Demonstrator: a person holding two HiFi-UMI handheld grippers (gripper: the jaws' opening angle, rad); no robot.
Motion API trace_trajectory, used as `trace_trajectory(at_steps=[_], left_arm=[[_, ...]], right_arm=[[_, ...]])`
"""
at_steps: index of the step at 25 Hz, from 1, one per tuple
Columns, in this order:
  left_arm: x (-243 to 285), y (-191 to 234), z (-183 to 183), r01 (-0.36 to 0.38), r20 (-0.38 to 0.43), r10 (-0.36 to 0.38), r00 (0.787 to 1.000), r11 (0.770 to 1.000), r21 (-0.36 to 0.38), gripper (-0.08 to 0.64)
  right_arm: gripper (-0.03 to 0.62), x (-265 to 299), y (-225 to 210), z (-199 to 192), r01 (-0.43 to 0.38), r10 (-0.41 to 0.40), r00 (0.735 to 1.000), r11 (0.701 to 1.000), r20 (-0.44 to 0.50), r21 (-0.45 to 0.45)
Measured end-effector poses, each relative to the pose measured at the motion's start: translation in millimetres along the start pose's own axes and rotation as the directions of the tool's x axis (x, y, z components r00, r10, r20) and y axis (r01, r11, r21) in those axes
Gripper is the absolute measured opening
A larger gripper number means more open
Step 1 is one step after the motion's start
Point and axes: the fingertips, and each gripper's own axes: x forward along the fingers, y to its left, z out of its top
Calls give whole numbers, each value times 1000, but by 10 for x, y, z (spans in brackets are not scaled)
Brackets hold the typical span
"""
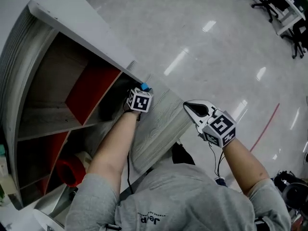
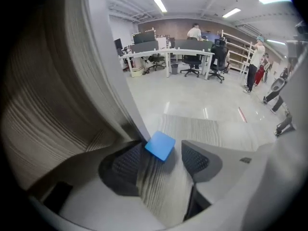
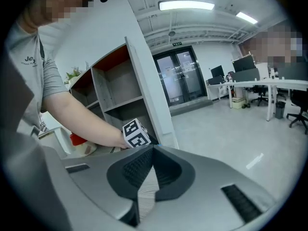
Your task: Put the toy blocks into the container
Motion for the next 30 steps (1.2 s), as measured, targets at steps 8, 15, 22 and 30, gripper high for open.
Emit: trace_trajectory(at_steps=[8,15,22,30], left_arm=[[-97,-30,-69,-22,0,22,1000,1000,-2,216],[-658,-150,15,-1,85,4,996,1000,-30,216],[-1850,-54,-177,0,182,18,983,995,-96,216],[-3492,707,-1366,-128,198,186,962,954,-270,215]], right_arm=[[0,-19,53,22,-12,12,1000,1000,6,1],[0,97,428,201,-74,75,997,996,10,-51],[0,468,1311,608,-214,216,976,966,-4,-146],[0,1234,3087,969,-468,465,881,836,-80,-288]])
